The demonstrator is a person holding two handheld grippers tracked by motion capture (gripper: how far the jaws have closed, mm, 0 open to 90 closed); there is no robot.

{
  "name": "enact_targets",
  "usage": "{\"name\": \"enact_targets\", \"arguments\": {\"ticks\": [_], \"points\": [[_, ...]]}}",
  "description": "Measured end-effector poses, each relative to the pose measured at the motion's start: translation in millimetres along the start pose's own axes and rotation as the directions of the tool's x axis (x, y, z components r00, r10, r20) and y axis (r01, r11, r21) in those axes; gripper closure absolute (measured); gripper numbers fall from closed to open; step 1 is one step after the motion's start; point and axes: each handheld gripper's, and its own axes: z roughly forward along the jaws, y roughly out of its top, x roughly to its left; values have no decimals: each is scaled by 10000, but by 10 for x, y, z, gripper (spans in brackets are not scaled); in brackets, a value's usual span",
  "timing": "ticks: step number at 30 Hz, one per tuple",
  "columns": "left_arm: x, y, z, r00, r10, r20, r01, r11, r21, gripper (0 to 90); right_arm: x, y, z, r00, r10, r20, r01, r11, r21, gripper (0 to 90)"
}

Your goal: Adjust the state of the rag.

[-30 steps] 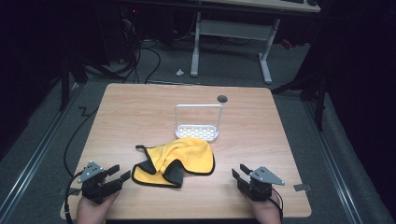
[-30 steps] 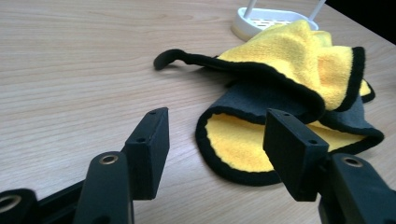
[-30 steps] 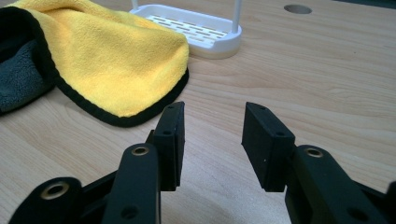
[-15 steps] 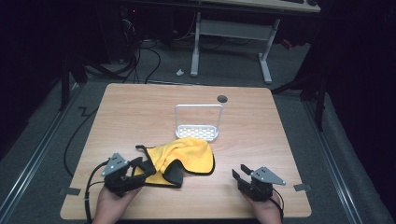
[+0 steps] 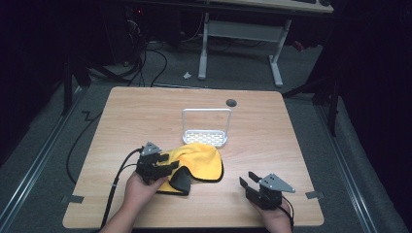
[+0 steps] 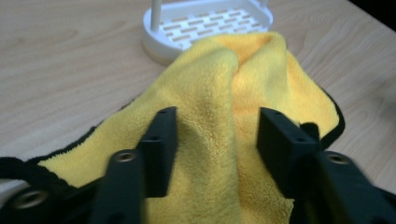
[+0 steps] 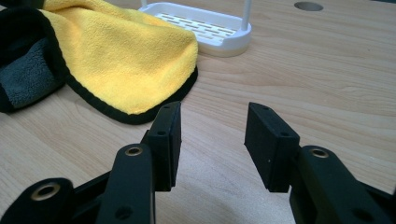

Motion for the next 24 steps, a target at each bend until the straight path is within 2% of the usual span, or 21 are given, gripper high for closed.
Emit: {"name": "enact_targets", "arguments": {"ticks": [2, 4, 5, 8, 9, 10, 12, 13, 14, 15, 16, 19, 20, 22, 24], "points": [[-16, -40, -18, 10000, 29, 91, -29, 10000, -81, 709, 11, -1, 4, 10000, -32, -7, 32, 10000, 27, 566], [-33, -60, -36, 9999, 51, 115, -50, 9999, -154, 817, 14, 0, 5, 10000, -61, -31, 61, 10000, 11, 567], [-91, -99, -92, 9994, 235, 264, -228, 9994, -266, 839, 16, 0, 4, 10000, -65, -27, 65, 10000, 20, 567], [-173, -153, -165, 9977, 349, 586, -326, 9987, -399, 856, 20, -1, 7, 9999, -113, -64, 113, 9999, 7, 567], [-219, -187, -205, 9961, 408, 777, -374, 9983, -447, 856, 20, -1, 7, 9999, -113, -64, 113, 9999, 7, 567], [-315, -270, -284, 9925, 416, 1147, -345, 9974, -637, 856, 33, 3, 6, 9999, -131, -66, 131, 9999, -3, 567], [-359, -318, -313, 9910, 456, 1260, -368, 9968, -713, 855, 53, 13, 5, 9998, -133, -114, 133, 9999, -33, 563], [-429, -424, -341, 9886, 475, 1428, -368, 9964, -769, 854, 73, 21, 1, 9998, -139, -170, 139, 9999, -25, 559], [-429, -424, -341, 9886, 475, 1428, -368, 9964, -769, 853, 73, 21, 1, 9998, -139, -170, 139, 9999, -25, 559], [-469, -523, -346, 9871, 483, 1525, -358, 9958, -837, 853, 150, 49, -4, 9992, -213, -327, 209, 9997, -139, 553], [-477, -551, -339, 9867, 466, 1558, -343, 9961, -807, 852, 187, 59, -5, 9989, -265, -393, 258, 9995, -164, 550], [-480, -562, -324, 9865, 511, 1556, -400, 9965, -738, 851, 384, 111, 1, 9947, -614, -824, 596, 9979, -250, 530], [-467, -564, -318, 9857, 365, 1646, -241, 9968, -768, 851, 468, 129, 8, 9923, -717, -1005, 693, 9972, -274, 529], [-468, -570, -313, 9859, 366, 1634, -240, 9966, -785, 851, 654, 156, 29, 9849, -1067, -1365, 1034, 9941, -315, 523], [-488, -586, -296, 9862, 511, 1573, -401, 9966, -724, 849, 842, 174, 71, 9739, -1429, -1763, 1396, 9897, -311, 519]]}}
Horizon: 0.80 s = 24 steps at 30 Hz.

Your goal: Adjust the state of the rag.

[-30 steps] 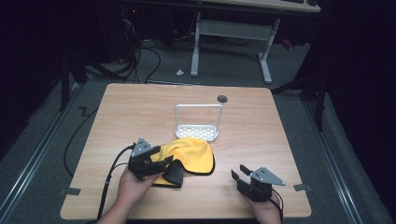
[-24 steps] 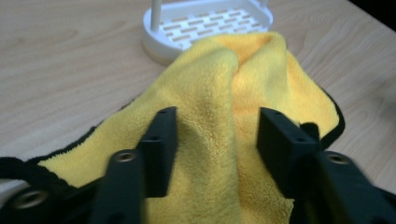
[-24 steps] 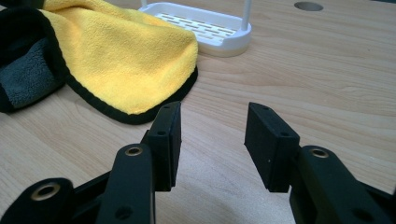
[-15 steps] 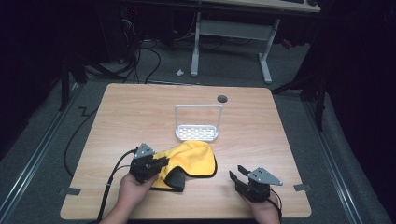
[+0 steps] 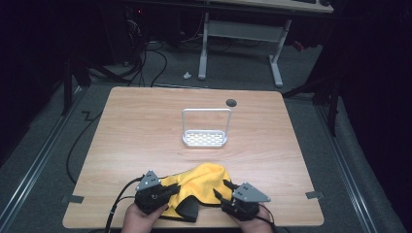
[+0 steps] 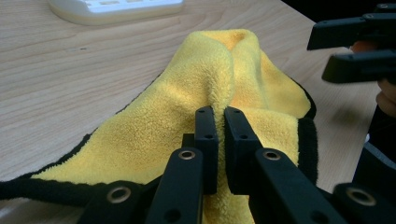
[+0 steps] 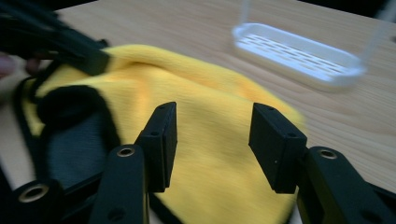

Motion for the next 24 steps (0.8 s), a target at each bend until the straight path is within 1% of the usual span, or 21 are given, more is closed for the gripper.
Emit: {"name": "enact_targets", "arguments": {"ticks": [2, 4, 6, 8, 10, 11, 12, 13, 14, 16, 19, 20, 21, 23, 24], "points": [[-5, -8, 8, 10000, 69, -23, -69, 10000, 7, 848, 151, 30, 90, 9988, -253, -419, 256, 9997, 60, 515], [-13, -16, 19, 10000, 49, 10, -49, 10000, 19, 846, 272, 53, 180, 9962, -527, -687, 543, 9983, 215, 516], [-23, -23, 31, 10000, 66, 29, -67, 10000, 16, 844, 350, 67, 263, 9929, -622, -1011, 657, 9973, 316, 517], [-26, -25, 37, 10000, 53, 33, -53, 10000, 6, 843, 402, 69, 325, 9900, -781, -1175, 832, 9958, 385, 523], [-19, -23, 38, 10000, 7, 94, -7, 10000, -49, 843, 432, 69, 360, 9891, -993, -1090, 1056, 9930, 537, 624], [-19, -23, 38, 10000, 7, 94, -7, 10000, -49, 842, 435, 67, 369, 9893, -1032, -1029, 1093, 9925, 551, 696], [-15, -21, 35, 9999, -25, 106, 25, 10000, -79, 842, 435, 67, 369, 9893, -1032, -1029, 1093, 9925, 551, 696], [-10, -17, 29, 9999, -48, 109, 49, 9999, -120, 842, 431, 67, 369, 9891, -998, -1081, 1066, 9925, 596, 793], [1, -5, 6, 9999, -89, 101, 92, 9996, -273, 842, 426, 74, 339, 9895, -1136, -893, 1184, 9917, 506, 855], [15, 9, -27, 9999, -100, 28, 101, 9990, -430, 842, 398, 85, 304, 9908, -1072, -827, 1109, 9929, 422, 865], [33, 21, -60, 9999, -110, -60, 106, 9984, -554, 842, 354, 91, 255, 9921, -1108, -588, 1128, 9931, 316, 868], [63, 30, -94, 9997, -171, -166, 160, 9976, -670, 842, 332, 94, 231, 9929, -1079, -504, 1093, 9937, 252, 868], [63, 30, -94, 9997, -171, -166, 160, 9976, -670, 842, 317, 96, 219, 9933, -1063, -460, 1073, 9940, 196, 868], [126, 41, -147, 9990, -316, -312, 290, 9961, -832, 842, 273, 96, 184, 9945, -1011, -268, 1016, 9947, 185, 867], [126, 41, -147, 9990, -316, -312, 290, 9961, -832, 842, 273, 96, 184, 9945, -1011, -268, 1016, 9947, 185, 867]]}}
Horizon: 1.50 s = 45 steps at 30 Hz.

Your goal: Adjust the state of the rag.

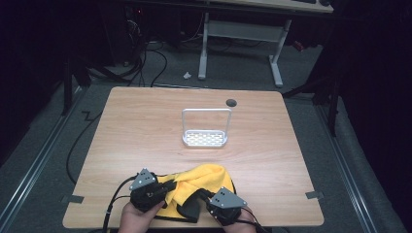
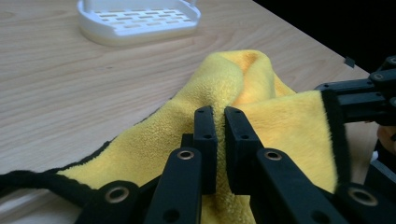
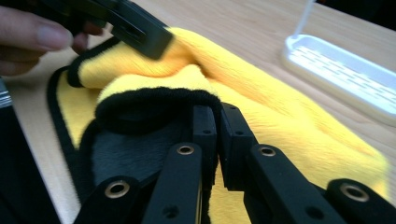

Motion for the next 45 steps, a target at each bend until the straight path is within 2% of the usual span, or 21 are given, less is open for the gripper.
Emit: {"name": "enact_targets", "arguments": {"ticks": [8, 9, 13, 17, 18, 19, 21, 22, 23, 26, 29, 30, 31, 33, 35, 36, 38, 41, 43, 45], "points": [[191, 27, -116, 9983, -309, -487, 292, 9990, -334, 843, -279, -79, -178, 9952, 673, 710, -660, 9976, -206, 867], [191, 27, -116, 9983, -309, -487, 292, 9990, -334, 843, -279, -79, -178, 9952, 673, 710, -660, 9976, -206, 867], [260, 41, -162, 9970, -399, -664, 368, 9981, -486, 843, -457, -143, -292, 9867, 1030, 1256, -998, 9945, -317, 866], [323, 45, -191, 9956, -507, -789, 461, 9972, -585, 843, -632, -210, -393, 9748, 1479, 1669, -1438, 9889, -364, 865], [339, 46, -197, 9952, -534, -817, 485, 9970, -604, 843, -632, -210, -393, 9748, 1479, 1669, -1438, 9889, -364, 865], [355, 48, -202, 9949, -567, -830, 516, 9967, -630, 842, -716, -248, -442, 9669, 1731, 1873, -1683, 9849, -416, 864], [384, 48, -205, 9944, -610, -867, 554, 9963, -653, 842, -757, -267, -465, 9639, 1834, 1932, -1782, 9830, -441, 863], [399, 49, -206, 9944, -627, -851, 574, 9963, -636, 842, -825, -303, -502, 9563, 1970, 2159, -1925, 9804, -420, 862], [411, 51, -204, 9943, -637, -859, 583, 9962, -649, 842, -825, -303, -502, 9563, 1970, 2159, -1925, 9804, -420, 862], [450, 62, -211, 9936, -659, -922, 595, 9957, -709, 843, -941, -367, -551, 9442, 2211, 2443, -2191, 9751, -358, 860], [494, 60, -207, 9927, -720, -969, 651, 9953, -724, 842, -980, -393, -560, 9404, 2222, 2574, -2225, 9745, -284, 854], [507, 54, -194, 9925, -753, -964, 688, 9952, -691, 831, -1022, -421, -557, 9356, 2402, 2589, -2419, 9700, -259, 839], [519, 44, -165, 9915, -839, -996, 785, 9953, -569, 810, -1035, -429, -551, 9341, 2459, 2588, -2483, 9684, -239, 823], [524, 45, -159, 9910, -928, -965, 881, 9948, -514, 719, -1042, -432, -550, 9321, 2450, 2667, -2486, 9684, -205, 785], [516, 54, -178, 9909, -970, -934, 918, 9940, -587, 668, -1039, -419, -566, 9314, 2400, 2738, -2441, 9696, -193, 749], [492, 77, -246, 9908, -918, -994, 836, 9929, -841, 643, -1039, -410, -579, 9308, 2375, 2777, -2405, 9703, -237, 734], [463, 105, -337, 9901, -915, -1068, 793, 9903, -1138, 618, -1031, -391, -621, 9303, 2276, 2876, -2284, 9731, -311, 719], [415, 123, -429, 9899, -886, -1107, 740, 9888, -1294, 604, -1021, -380, -667, 9290, 2189, 2983, -2182, 9752, -359, 703], [346, 109, -501, 9907, -753, -1137, 607, 9901, -1269, 591, -1001, -361, -753, 9261, 2106, 3130, -2061, 9774, -478, 693], [225, 45, -546, 9919, -654, -1085, 538, 9928, -1072, 581, -990, -351, -811, 9233, 2213, 3140, -2116, 9752, -653, 686]]}}
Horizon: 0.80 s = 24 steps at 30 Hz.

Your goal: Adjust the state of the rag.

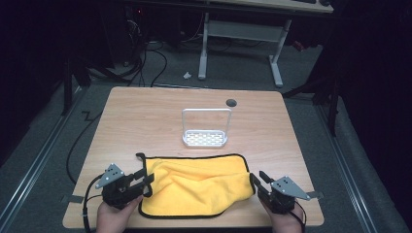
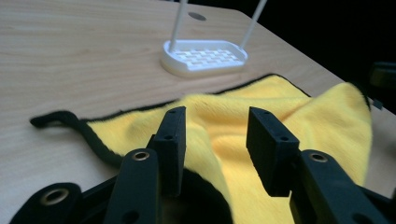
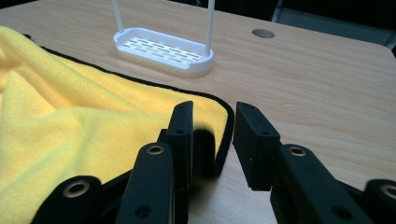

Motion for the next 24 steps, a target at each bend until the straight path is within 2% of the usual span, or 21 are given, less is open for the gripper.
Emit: {"name": "enact_targets", "arguments": {"ticks": [1, 3, 4, 5, 6, 7, 9, 10, 11, 12, 13, 16, 18, 19, 20, 21, 22, 23, 24], "points": [[0, 0, 0, 10000, 0, 0, 0, 10000, 0, 578, 0, 3, -28, 10000, -2, 18, 2, 10000, -23, 683], [-60, -71, -26, 9995, 268, -150, -263, 9992, 312, 578, -1, 1, -57, 10000, -50, 52, 50, 10000, -82, 681], [-113, -138, -37, 9996, 288, -22, -286, 9981, 550, 579, -2, -13, -113, 10000, -21, 95, 22, 10000, -61, 679], [-113, -138, -37, 9996, 288, -22, -286, 9981, 550, 581, -5, -26, -140, 10000, -25, 55, 25, 10000, -55, 677], [-201, -204, -43, 9989, 443, 126, -451, 9962, 748, 595, -9, -45, -165, 10000, -39, 43, 40, 10000, -40, 677], [-201, -204, -43, 9989, 443, 126, -451, 9962, 748, 610, -7, -67, -188, 10000, 0, 31, 0, 10000, 5, 676], [-314, -269, -22, 9966, 705, 432, -748, 9914, 1070, 629, -4, -94, -209, 10000, 19, -1, -19, 10000, 89, 676], [-414, -339, 30, 9926, 1081, 550, -1157, 9801, 1616, 651, 6, -157, -246, 9998, 107, -159, -102, 9995, 297, 667], [-414, -339, 30, 9926, 1081, 550, -1157, 9801, 1616, 650, 17, -193, -266, 9994, 220, -269, -208, 9989, 425, 663], [-442, -375, 66, 9918, 1133, 589, -1228, 9726, 1975, 650, 17, -193, -266, 9994, 220, -269, -208, 9989, 425, 663], [-455, -408, 106, 9912, 1168, 623, -1283, 9636, 2344, 614, 45, -267, -294, 9975, 420, -561, -381, 9968, 699, 640], [-473, -476, 209, 9891, 1402, 459, -1474, 9451, 2917, 561, 84, -333, -299, 9951, 549, -821, -468, 9941, 976, 605], [-465, -512, 268, 9884, 1484, 325, -1507, 9311, 3322, 477, 118, -376, -262, 9941, 564, -923, -441, 9905, 1305, 562], [-463, -534, 283, 9876, 1553, 249, -1547, 9308, 3311, 459, 120, -384, -238, 9940, 583, -929, -450, 9893, 1388, 549], [-470, -542, 285, 9847, 1737, 127, -1682, 9293, 3287, 522, 118, -415, -163, 9924, 673, -1028, -491, 9842, 1703, 530], [-490, -543, 287, 9779, 2092, -47, -1956, 9217, 3349, 601, 116, -437, -118, 9923, 696, -1022, -491, 9804, 1910, 530], [-510, -545, 288, 9676, 2518, -194, -2301, 9107, 3430, 655, 110, -454, -73, 9919, 723, -1042, -483, 9752, 2162, 551], [-522, -550, 288, 9606, 2771, -239, -2523, 9042, 3448, 655, 110, -454, -73, 9919, 723, -1042, -483, 9752, 2162, 551], [-503, -545, 288, 9658, 2590, -90, -2404, 9081, 3429, 779, 112, -460, -27, 9906, 696, -1180, -415, 9734, 2253, 746]]}}
